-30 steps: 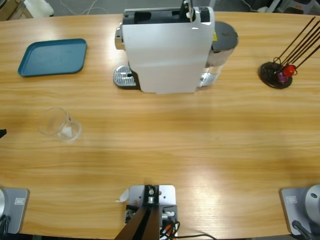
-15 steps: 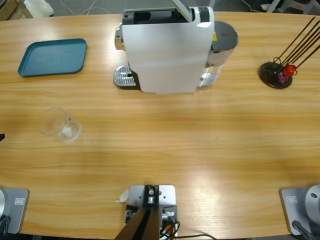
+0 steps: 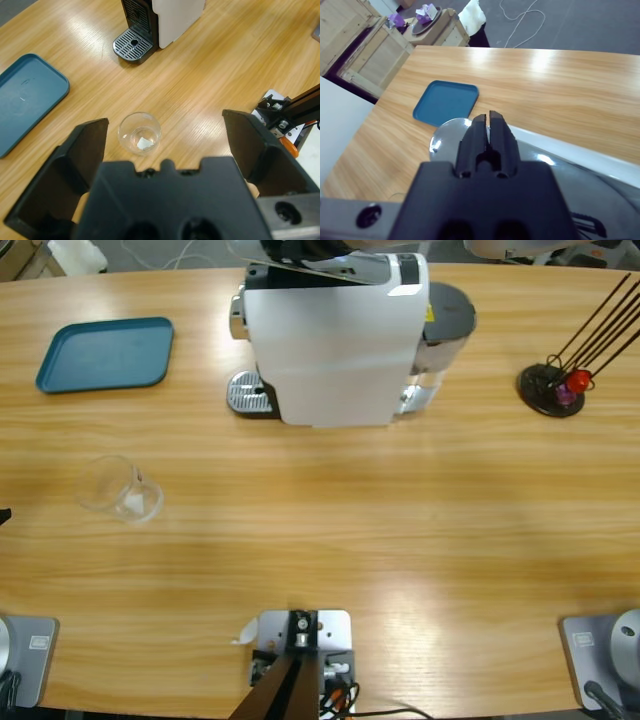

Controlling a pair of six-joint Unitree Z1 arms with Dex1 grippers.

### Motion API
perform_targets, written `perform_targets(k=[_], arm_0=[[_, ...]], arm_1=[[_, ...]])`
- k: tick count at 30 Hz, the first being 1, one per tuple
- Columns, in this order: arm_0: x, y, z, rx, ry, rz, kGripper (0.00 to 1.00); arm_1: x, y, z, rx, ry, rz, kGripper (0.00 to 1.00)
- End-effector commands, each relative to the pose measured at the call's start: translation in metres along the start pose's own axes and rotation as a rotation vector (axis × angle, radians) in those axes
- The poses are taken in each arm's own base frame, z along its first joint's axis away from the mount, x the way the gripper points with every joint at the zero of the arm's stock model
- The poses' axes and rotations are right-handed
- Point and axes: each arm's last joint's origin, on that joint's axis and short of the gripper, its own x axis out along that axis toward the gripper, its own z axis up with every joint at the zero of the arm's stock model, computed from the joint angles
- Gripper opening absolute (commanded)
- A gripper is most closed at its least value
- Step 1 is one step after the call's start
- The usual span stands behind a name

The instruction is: Pour coffee

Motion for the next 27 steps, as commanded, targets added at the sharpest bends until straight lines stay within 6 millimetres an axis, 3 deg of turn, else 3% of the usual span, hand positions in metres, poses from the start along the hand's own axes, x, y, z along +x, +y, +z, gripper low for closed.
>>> perform_targets(k=[1, 13, 22, 27], arm_0=[[0.002, 0.001, -0.012, -0.023, 0.034, 0.023, 0.991], [0.004, 0.001, -0.011, -0.024, 0.046, 0.024, 0.993], [0.005, 0.002, -0.011, -0.024, 0.049, 0.025, 0.991], [0.004, 0.002, -0.011, -0.024, 0.047, 0.027, 0.991]], arm_1=[[0.063, -0.032, -0.112, -0.018, 0.308, -0.091, 0.0], [0.072, -0.06, -0.15, 0.052, 0.413, -0.144, 0.0], [0.072, -0.072, -0.158, -0.04, 0.505, -0.237, 0.0], [0.084, -0.068, -0.157, -0.137, 0.59, -0.311, 0.0]])
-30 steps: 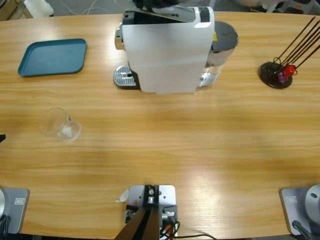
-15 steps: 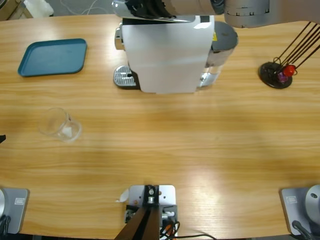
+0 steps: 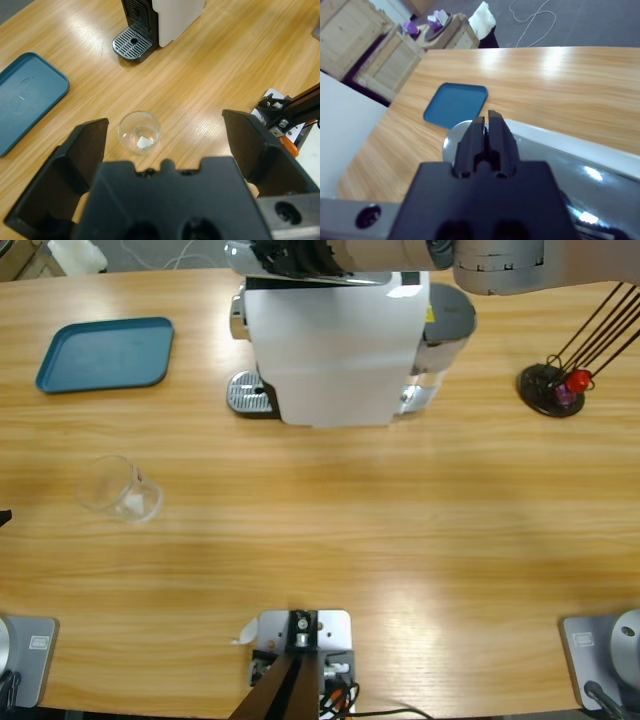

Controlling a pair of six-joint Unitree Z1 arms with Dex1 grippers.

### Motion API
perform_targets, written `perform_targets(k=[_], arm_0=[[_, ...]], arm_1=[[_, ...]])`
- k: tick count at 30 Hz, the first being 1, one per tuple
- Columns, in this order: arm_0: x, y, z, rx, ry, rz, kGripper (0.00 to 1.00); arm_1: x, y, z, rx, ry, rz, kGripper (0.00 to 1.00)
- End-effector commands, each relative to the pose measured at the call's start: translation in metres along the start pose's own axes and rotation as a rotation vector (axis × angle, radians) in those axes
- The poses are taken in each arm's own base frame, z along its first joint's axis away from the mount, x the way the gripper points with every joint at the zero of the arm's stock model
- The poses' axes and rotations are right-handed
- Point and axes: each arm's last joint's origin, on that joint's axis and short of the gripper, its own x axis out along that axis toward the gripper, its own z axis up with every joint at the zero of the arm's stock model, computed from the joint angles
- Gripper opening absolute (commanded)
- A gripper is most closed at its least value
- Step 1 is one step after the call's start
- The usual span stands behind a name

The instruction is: Pour coffee

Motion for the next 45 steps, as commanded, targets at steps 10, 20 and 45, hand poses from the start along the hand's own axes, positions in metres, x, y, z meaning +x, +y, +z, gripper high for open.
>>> perform_targets(k=[10, 20, 45], arm_0=[[0.005, 0.002, -0.011, -0.026, 0.044, 0.034, 0.996], [-0.002, 0.007, 0.004, -0.087, -0.016, 0.122, 0.996], [0.121, -0.002, -0.055, -0.345, 0.213, 0.262, 0.996]], arm_1=[[0.055, -0.044, -0.099, -0.203, 0.519, -0.305, 0.721], [-0.123, 0.042, 0.061, -0.328, 0.025, 0.159, 1.0], [-0.166, 0.0, -0.008, -0.442, 0.237, 0.144, 1.0]])
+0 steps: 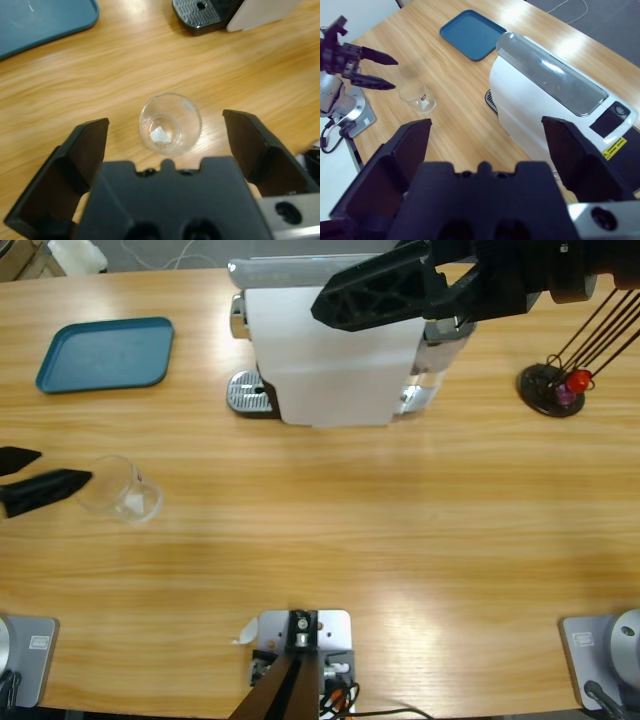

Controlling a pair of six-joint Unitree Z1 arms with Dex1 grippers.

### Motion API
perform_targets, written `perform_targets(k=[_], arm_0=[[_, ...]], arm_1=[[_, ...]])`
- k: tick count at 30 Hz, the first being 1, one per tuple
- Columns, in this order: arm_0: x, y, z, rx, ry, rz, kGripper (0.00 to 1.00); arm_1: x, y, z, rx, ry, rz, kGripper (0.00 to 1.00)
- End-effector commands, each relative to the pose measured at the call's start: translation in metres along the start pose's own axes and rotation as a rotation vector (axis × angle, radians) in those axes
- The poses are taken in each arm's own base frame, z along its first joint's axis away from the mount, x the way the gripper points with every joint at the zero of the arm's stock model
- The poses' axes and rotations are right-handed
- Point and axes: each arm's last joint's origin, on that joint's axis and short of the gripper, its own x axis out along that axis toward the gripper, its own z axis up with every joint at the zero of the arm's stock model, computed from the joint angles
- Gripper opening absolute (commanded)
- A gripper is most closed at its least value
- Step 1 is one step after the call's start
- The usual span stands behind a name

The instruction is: Pour coffee

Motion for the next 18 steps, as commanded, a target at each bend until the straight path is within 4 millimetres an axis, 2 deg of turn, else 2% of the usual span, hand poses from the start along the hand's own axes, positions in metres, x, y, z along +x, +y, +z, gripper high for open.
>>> perform_targets(k=[1, 4, 12, 14, 18], arm_0=[[0.047, -0.013, -0.026, 0.04, 0.102, 0.036, 0.996], [0.038, -0.009, -0.03, 0.03, 0.06, 0.008, 0.996], [0.061, -0.017, -0.03, 0.02, 0.132, 0.041, 0.967], [0.061, -0.018, -0.031, 0.019, 0.139, 0.039, 0.723], [0.064, -0.018, -0.031, 0.019, 0.15, 0.046, 0.326]], arm_1=[[0.009, 0.001, -0.017, -0.007, 0.064, 0.021, 1.0], [0.015, 0.0, -0.021, -0.004, 0.071, 0.021, 1.0], [0.02, 0.0, -0.02, 0.0, 0.065, 0.033, 1.0], [0.02, 0.0, -0.02, -0.001, 0.062, 0.04, 1.0], [0.023, 0.0, -0.019, 0.0, 0.055, 0.04, 1.0]])
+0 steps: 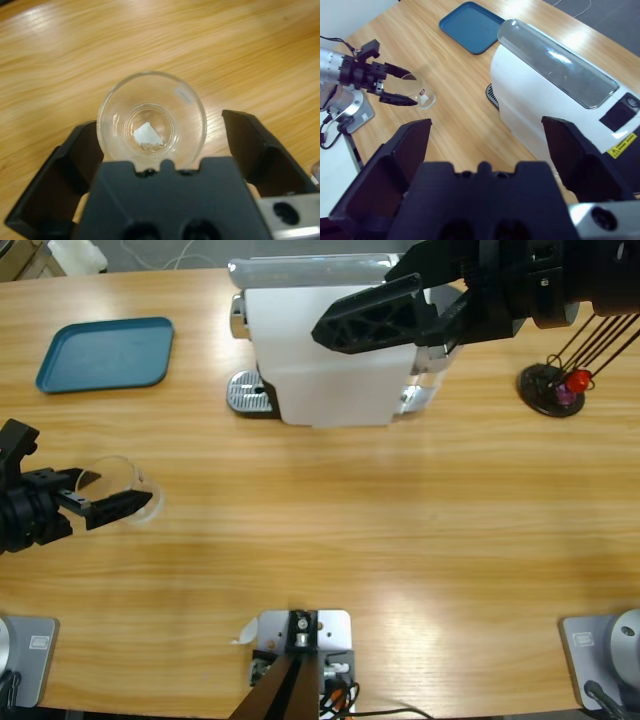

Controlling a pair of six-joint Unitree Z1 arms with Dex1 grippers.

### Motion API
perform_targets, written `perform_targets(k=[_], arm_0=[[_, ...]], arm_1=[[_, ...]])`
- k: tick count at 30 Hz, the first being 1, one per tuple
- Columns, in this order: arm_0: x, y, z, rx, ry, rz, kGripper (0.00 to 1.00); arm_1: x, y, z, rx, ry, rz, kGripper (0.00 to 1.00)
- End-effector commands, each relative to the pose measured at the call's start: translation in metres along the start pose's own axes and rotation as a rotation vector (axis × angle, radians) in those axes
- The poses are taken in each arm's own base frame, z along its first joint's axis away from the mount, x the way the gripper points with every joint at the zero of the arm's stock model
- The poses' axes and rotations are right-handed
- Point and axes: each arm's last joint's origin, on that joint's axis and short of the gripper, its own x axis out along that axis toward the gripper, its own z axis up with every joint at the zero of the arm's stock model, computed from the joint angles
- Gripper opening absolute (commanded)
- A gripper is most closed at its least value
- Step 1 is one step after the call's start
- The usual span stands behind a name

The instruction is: Pour coffee

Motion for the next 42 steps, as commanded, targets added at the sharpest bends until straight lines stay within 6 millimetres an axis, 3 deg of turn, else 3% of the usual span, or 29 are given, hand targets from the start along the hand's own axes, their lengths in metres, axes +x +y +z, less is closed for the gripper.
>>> perform_targets(k=[1, 2, 3, 5, 8, 11, 14, 17, 20, 23, 26, 33, 42], arm_0=[[0.013, 0.0, -0.009, 0.008, 0.067, 0.04, 0.217], [0.014, 0.0, -0.009, 0.01, 0.067, 0.043, 0.053], [0.013, 0.0, -0.008, 0.009, 0.06, 0.044, 0.0], [0.006, 0.001, -0.005, 0.016, 0.028, 0.033, 0.0], [-0.011, -0.005, 0.016, 0.116, -0.043, -0.018, 0.0], [-0.017, -0.008, 0.053, 0.228, -0.116, -0.076, 0.0], [-0.011, -0.003, 0.084, 0.342, -0.146, -0.142, 0.0], [0.004, 0.01, 0.105, 0.431, -0.129, -0.282, 0.0], [0.033, 0.018, 0.123, 0.502, -0.086, -0.38, 0.0], [0.069, 0.03, 0.138, 0.531, -0.038, -0.389, 0.0], [0.09, 0.046, 0.145, 0.536, -0.009, -0.359, 0.0], [0.121, 0.037, 0.164, 0.571, 0.0, -0.407, 0.0], [0.15, 0.029, 0.164, 0.59, 0.023, -0.443, 0.0]], arm_1=[[0.016, 0.0, -0.011, 0.0, 0.044, 0.027, 1.0], [0.016, 0.0, -0.012, 0.0, 0.045, 0.026, 1.0], [0.015, 0.0, -0.013, 0.001, 0.045, 0.025, 1.0], [0.014, 0.0, -0.015, 0.002, 0.047, 0.023, 1.0], [0.014, -0.002, -0.016, 0.006, 0.051, 0.019, 1.0], [0.016, -0.004, -0.016, 0.01, 0.047, 0.016, 1.0], [0.018, -0.008, -0.015, 0.02, 0.048, 0.014, 1.0], [0.02, -0.014, -0.015, 0.031, 0.052, 0.013, 1.0], [0.018, -0.016, -0.015, 0.027, 0.047, 0.01, 1.0], [0.017, -0.021, -0.017, 0.031, 0.054, -0.001, 1.0], [0.016, -0.028, -0.016, 0.039, 0.052, -0.005, 1.0], [0.022, -0.034, -0.013, 0.042, 0.054, -0.011, 1.0], [0.009, -0.038, -0.012, 0.05, 0.022, -0.033, 1.0]])
